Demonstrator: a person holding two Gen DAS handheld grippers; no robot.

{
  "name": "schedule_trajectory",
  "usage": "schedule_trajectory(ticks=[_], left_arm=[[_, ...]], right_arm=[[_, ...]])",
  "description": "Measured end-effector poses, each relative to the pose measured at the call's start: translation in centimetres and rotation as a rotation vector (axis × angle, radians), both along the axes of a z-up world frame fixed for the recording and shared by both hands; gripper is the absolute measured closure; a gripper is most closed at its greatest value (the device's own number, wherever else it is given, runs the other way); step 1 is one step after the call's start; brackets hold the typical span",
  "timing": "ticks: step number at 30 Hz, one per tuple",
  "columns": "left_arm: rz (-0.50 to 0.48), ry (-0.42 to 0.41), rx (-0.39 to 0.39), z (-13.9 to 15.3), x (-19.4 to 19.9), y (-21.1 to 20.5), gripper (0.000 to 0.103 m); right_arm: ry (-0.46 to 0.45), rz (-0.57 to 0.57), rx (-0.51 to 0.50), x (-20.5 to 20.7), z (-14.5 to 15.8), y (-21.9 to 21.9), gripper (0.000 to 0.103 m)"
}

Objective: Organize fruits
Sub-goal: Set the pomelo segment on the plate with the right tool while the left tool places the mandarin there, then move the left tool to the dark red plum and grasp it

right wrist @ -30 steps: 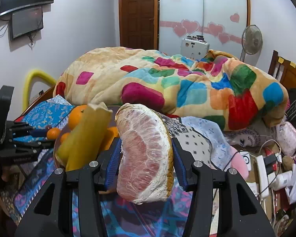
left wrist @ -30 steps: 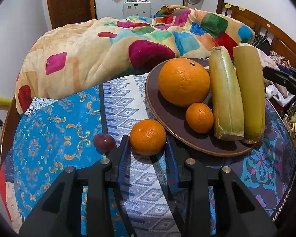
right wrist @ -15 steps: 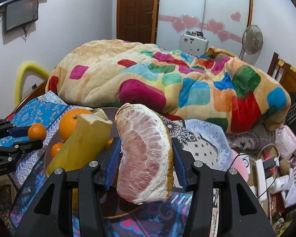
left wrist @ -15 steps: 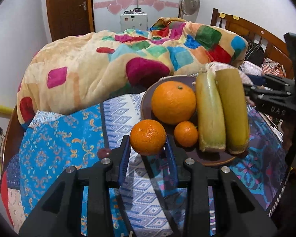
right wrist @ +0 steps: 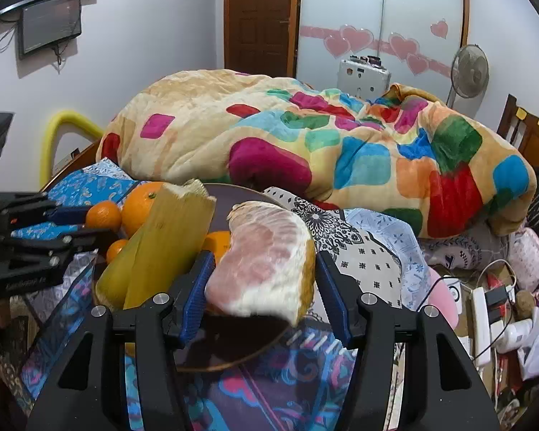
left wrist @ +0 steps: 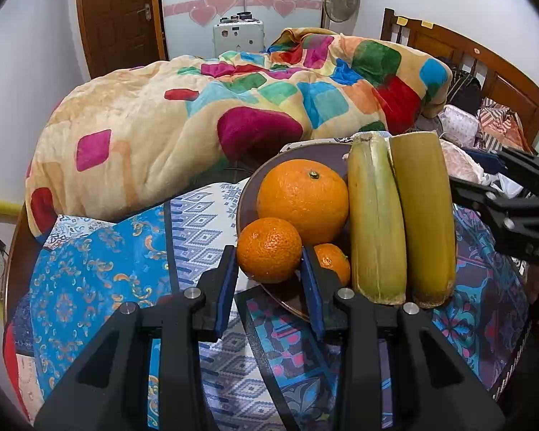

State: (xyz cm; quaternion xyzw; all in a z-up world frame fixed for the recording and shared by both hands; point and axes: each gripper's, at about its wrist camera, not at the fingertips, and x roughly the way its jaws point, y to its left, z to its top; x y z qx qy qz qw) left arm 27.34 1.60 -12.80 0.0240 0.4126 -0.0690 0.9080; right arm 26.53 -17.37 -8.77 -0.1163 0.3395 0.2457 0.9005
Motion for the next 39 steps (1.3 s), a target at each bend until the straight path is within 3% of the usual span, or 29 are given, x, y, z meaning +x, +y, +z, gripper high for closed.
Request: schedule_trajectory(ticks=[8,19,23,27,32,39], left_arm=[[0.007,-0.012,0.032,0.0,0.2,-0.4,0.068],[0.014,0.017,-0.007,0.2,-0.5,0.1,0.065],[0.014,0.006,-0.031,0.9,-1.5,0.3,0.055],[0.023,-0.032,-0.027,2.5,-3.3,0.8,0.053],[0.067,-0.071,-0.006,4.2,-5.2,2.6,0.043],[0.12,-0.016,0.009,3.2,-5.2,5.9,0.041]], right_arm=[[-0.037,0.015,0.014,-2.1,0.4,-0.8,0.049],[-0.054,0.041,-0.009,-4.0,-0.3,-1.1,0.049],[-0.054,0.042,0.005,-4.7,-0.1,-1.5,0.049],[-0.056,0.035,0.021,-5.5,0.2,-1.8,0.049],[-0.055,0.024,0.032,-6.4,0.3,-2.0,0.049],[-0.03,0.017,0.032,-7.0,-0.6,-1.9,0.049]])
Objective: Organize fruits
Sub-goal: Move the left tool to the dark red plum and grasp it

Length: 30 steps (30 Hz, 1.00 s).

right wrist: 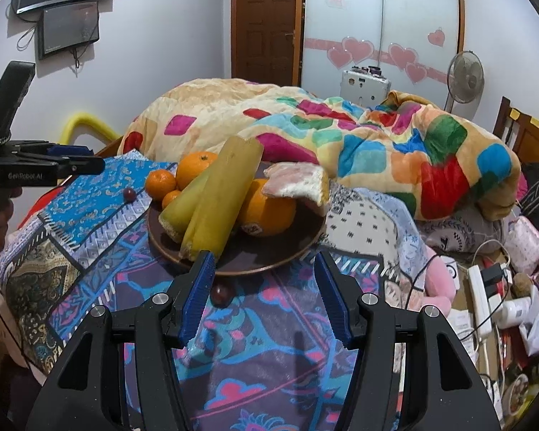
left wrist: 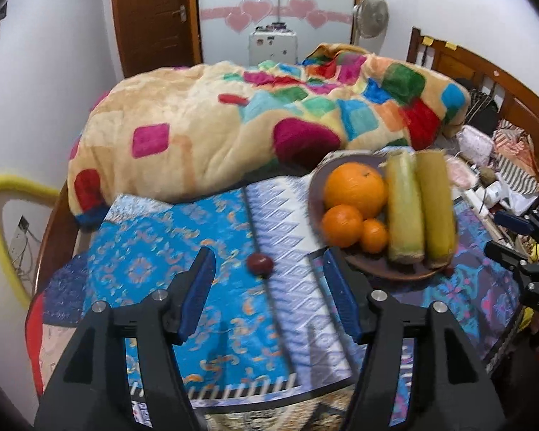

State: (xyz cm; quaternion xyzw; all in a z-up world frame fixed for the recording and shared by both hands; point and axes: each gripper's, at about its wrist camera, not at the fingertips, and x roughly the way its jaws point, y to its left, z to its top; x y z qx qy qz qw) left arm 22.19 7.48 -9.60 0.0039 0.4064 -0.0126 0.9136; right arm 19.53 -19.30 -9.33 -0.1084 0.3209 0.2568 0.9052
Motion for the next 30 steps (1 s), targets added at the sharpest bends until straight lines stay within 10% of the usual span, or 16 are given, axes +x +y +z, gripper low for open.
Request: schedule_trajectory(ticks=[15,30], left_arm=[[-0.031,0.13,0.03,-4.7,1.9,0.2,0.047],[-0.043,0.168,0.034,-6.3,4.5,-0.3,0.07]], right_arm=[[0.125,0.053,-0.061,0.9,-3.8,1.9,0.049],[0.161,0.112,-0.05,1.8,-4.4,2.7,0.09]])
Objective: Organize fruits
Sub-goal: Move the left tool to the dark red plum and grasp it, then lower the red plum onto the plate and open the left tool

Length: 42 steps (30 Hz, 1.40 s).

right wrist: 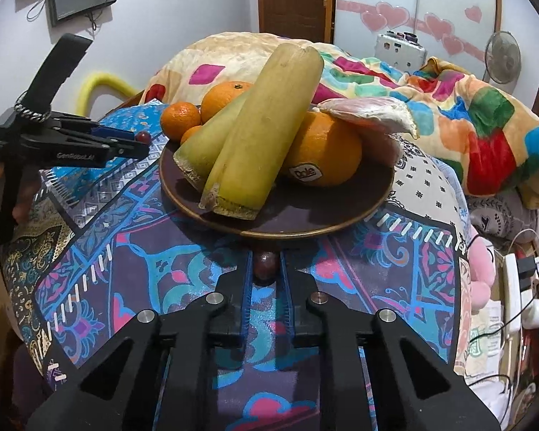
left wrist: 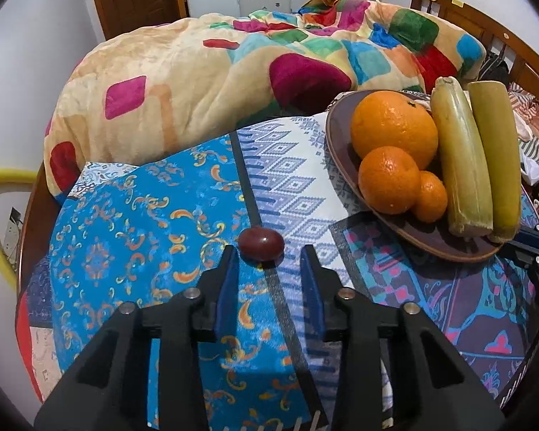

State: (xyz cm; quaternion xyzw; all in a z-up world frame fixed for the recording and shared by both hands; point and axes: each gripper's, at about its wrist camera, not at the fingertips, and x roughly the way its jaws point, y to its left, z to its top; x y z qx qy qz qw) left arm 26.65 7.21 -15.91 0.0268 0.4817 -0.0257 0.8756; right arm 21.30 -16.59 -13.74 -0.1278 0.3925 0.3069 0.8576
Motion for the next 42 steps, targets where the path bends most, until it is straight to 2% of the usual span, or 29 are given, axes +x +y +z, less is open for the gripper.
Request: schedule_trajectory(ticks=[3,7,13,20,26,34,42], left_arm=[[0.004,-0.014,0.02,0.0,0.1,-0.1,0.08],[0.001,-0.026,0.032,0.1,0.0,-0.2,0.082],[-0.014,-0.047,0.01,1.2,-1.4,-0.4,0.082],[-0.074,-0.108,-0.028,3.6,-3.4,-2.6,0.082],[-0.121,-0.123,-0.051,4.2,-3.5,-4.7,0.082],[-0.166,-0.105,-0.076,3.5,-2.6,-6.7,0.082],[-0.187,-0.096,-0.059,2.9,-2.2,-7.6,0.082]], right_arm=[[0.014,-0.004,0.027,0.2,0.1,-0.3,0.091],[0.012,-0.004,0.034,0.0,0.1,-0.4,0.092],[-0.009,-0.016,0.045,-0.4,0.7,-1.0,0.092],[-0.067,-0.048,0.072,-1.0,2.7,-2.5,0.092],[-0.096,-0.069,0.1,-0.5,3.9,-2.9,0.092],[-0.081,-0.061,0.093,1.5,3.1,-1.6,0.092],[-0.049,-0.048,0.05,2.8,1.9,-0.9,0.092]])
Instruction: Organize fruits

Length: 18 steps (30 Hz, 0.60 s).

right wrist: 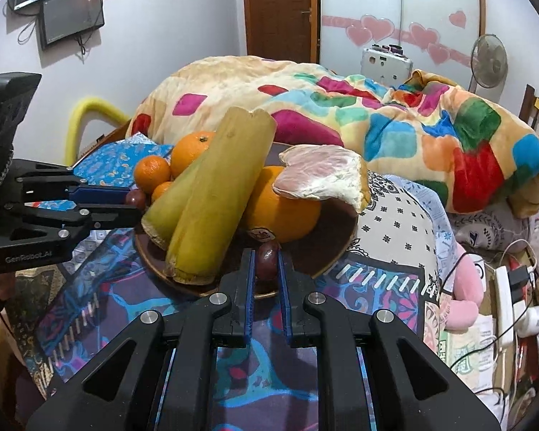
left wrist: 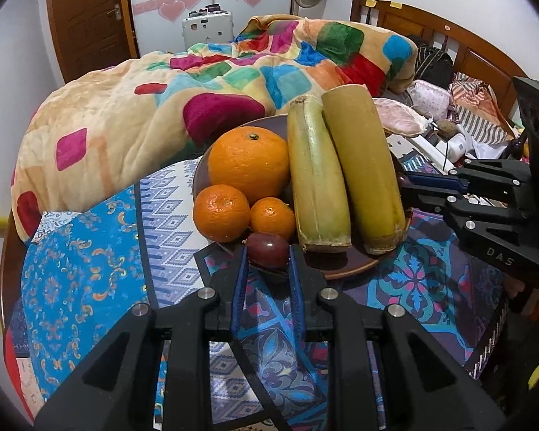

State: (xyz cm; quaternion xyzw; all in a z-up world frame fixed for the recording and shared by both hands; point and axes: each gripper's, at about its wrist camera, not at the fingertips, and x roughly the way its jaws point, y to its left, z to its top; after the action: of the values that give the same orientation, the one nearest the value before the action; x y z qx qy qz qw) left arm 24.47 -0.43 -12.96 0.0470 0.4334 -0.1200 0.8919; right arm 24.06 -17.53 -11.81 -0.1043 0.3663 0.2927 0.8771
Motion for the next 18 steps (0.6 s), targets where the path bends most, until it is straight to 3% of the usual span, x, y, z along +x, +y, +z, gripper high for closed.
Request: schedule_trajectory(ticks=[6,11,18], left_arm=[[0.007,0.012,0.001,-0.4,0.2,0.0,0.077],[0.018,0.012,-0.008,-0.3,-0.1,0.2,0.073],[0.038,-0.064,-0.026,2.6,-2.9,0.5,0.073]], right_arm=[[0.029,0.003,-0.009,0.4,-0.4,0.2,0.09],[0.008,-0.005,-0.019,-0.1,-0.1,0.2,0.08],[-0.044,-0.032,0.022,-2.4,2.8,-1.3,0.079]])
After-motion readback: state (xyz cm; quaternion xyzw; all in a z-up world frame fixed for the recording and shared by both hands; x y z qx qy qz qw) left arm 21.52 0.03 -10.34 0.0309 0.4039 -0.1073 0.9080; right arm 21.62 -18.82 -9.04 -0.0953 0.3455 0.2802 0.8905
